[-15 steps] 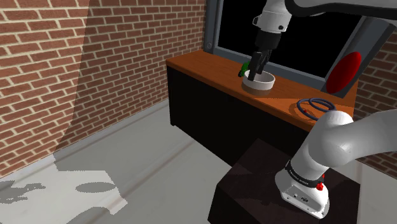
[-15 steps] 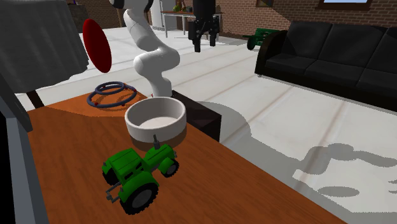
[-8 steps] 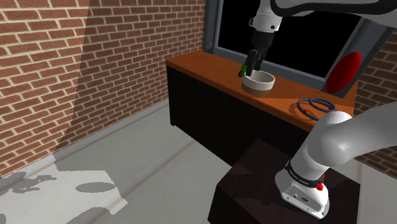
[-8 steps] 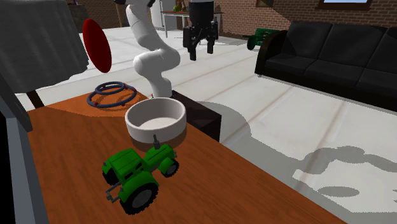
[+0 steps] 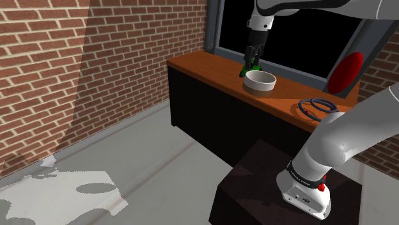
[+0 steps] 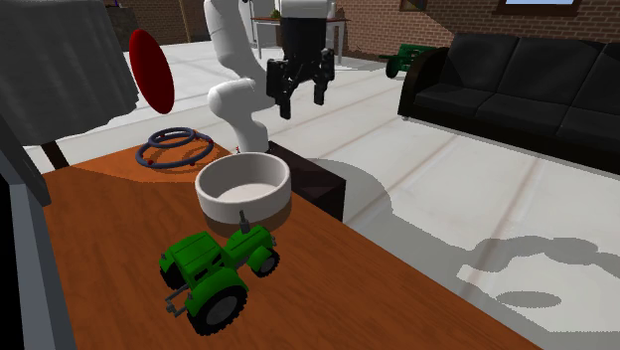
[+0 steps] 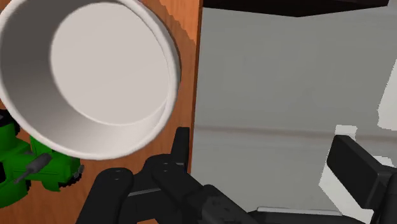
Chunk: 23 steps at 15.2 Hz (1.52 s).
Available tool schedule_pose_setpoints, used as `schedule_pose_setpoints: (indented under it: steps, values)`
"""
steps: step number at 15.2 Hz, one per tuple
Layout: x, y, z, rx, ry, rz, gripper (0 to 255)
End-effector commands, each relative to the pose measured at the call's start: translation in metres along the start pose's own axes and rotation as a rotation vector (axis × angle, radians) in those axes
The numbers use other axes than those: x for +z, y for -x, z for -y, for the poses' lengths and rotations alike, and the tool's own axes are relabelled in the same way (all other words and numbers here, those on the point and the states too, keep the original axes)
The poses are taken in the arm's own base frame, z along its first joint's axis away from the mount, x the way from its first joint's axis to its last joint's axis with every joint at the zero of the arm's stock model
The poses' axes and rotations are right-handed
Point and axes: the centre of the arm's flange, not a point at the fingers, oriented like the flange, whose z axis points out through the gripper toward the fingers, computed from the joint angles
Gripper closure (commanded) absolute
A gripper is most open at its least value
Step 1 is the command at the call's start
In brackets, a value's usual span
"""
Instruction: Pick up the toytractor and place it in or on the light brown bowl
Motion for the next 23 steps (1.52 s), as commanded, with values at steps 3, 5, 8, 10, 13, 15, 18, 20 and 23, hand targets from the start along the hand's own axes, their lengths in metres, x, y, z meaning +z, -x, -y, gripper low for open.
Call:
schedule_pose_setpoints:
  steps: [3, 5, 8, 10, 13, 15, 18, 20, 23]
  values:
    - [0.009, -0.028, -0.047, 0.020, 0.003, 0.029, 0]
    - [0.013, -0.041, -0.070, 0.030, 0.004, 0.043, 0]
    - [0.019, -0.061, -0.106, 0.045, 0.005, 0.065, 0]
    - [0.023, -0.074, -0.129, 0.055, 0.006, 0.079, 0]
    - [0.029, -0.092, -0.165, 0.070, 0.008, 0.101, 0]
    - [0.034, -0.104, -0.190, 0.080, 0.009, 0.115, 0]
    - [0.039, -0.118, -0.217, 0.092, 0.010, 0.132, 0]
    - [0.049, -0.116, -0.217, 0.092, 0.010, 0.132, 0]
    - [0.065, -0.114, -0.217, 0.092, 0.010, 0.132, 0]
